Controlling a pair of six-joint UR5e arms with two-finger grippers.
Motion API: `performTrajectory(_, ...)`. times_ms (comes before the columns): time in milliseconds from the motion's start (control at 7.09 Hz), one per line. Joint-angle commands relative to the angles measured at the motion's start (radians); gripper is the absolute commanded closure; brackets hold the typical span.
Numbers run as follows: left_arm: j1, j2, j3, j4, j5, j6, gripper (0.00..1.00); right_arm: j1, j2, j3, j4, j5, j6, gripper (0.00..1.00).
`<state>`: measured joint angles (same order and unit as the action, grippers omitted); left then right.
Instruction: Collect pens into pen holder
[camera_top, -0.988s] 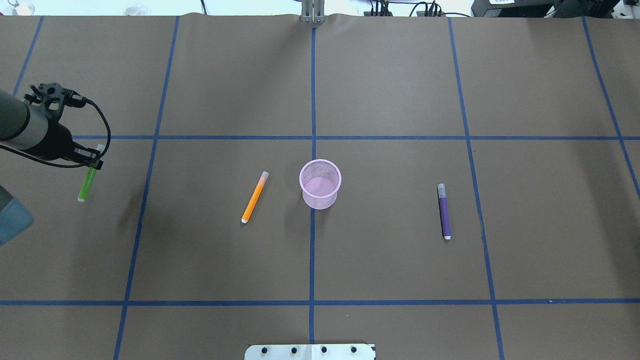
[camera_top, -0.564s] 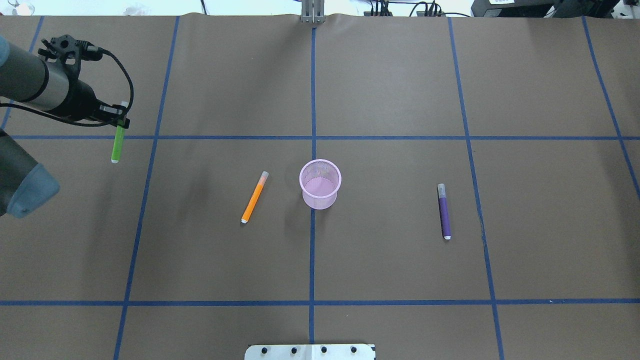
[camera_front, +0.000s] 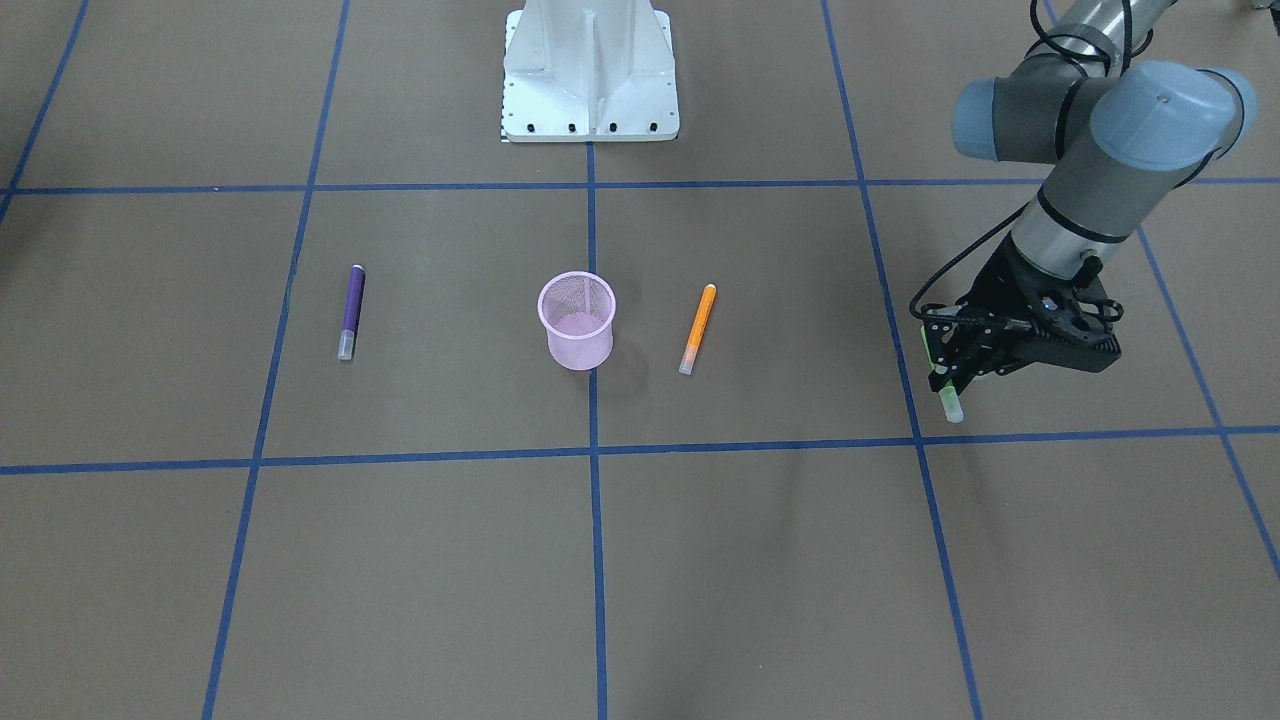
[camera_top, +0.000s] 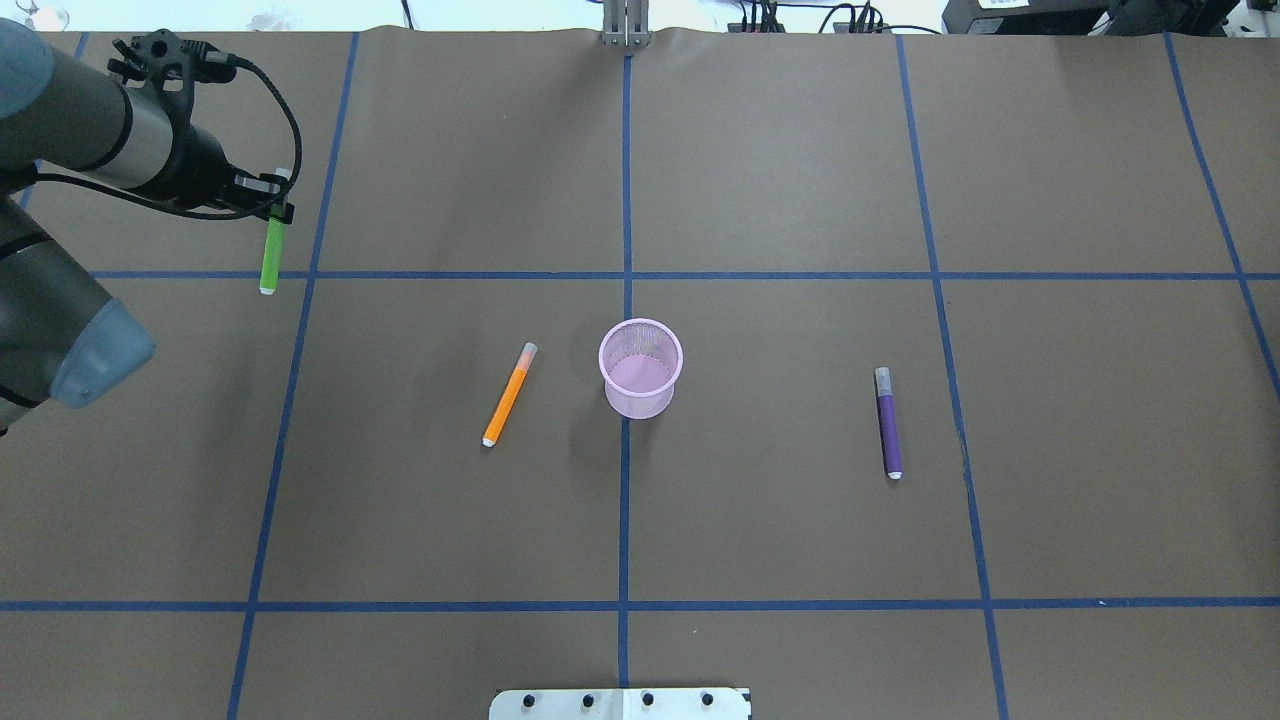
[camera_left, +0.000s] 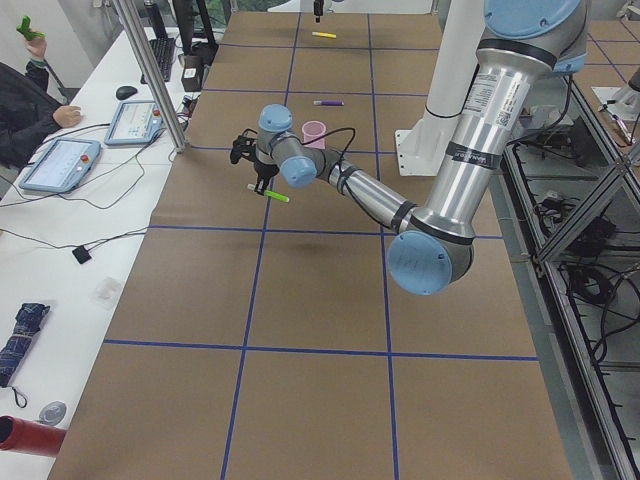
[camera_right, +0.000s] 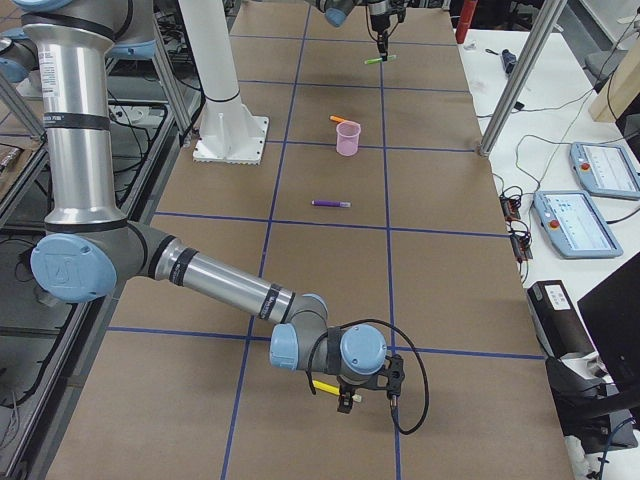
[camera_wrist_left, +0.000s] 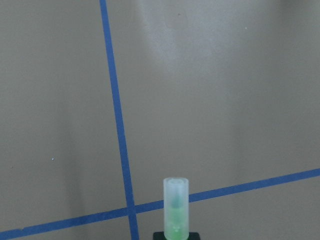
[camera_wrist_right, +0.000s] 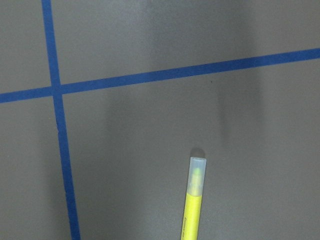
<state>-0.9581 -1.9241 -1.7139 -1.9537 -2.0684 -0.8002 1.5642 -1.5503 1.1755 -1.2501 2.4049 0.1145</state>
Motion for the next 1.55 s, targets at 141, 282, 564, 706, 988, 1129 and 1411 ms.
performTrajectory(141,0.001,-0.019,0.019,0.001,0.007,0.001,1.00,-0.032,0.039,-0.086,0.004,0.000,0.011,0.01)
performTrajectory(282,0.001,-0.019,0.022,-0.001,0.007,0.003,1.00,-0.032,0.061,-0.120,0.004,-0.001,0.013,0.01)
performTrajectory(564,0.001,-0.019,0.025,-0.001,0.007,0.003,1.00,-0.033,0.082,-0.163,0.006,-0.001,0.014,0.01)
performTrajectory(706,0.001,-0.021,0.028,-0.001,0.007,0.004,1.00,-0.035,0.082,-0.171,0.008,-0.004,0.013,0.02)
performTrajectory(988,0.001,-0.021,0.030,-0.001,0.007,0.006,1.00,-0.041,0.082,-0.183,0.008,-0.012,0.013,0.15)
performTrajectory(1129,0.001,-0.021,0.031,-0.001,0.007,0.006,1.00,-0.055,0.082,-0.183,0.008,-0.024,0.013,0.15)
performTrajectory(1411,0.001,-0.021,0.033,-0.001,0.005,0.007,1.00,-0.079,0.085,-0.182,0.011,-0.064,0.013,0.16)
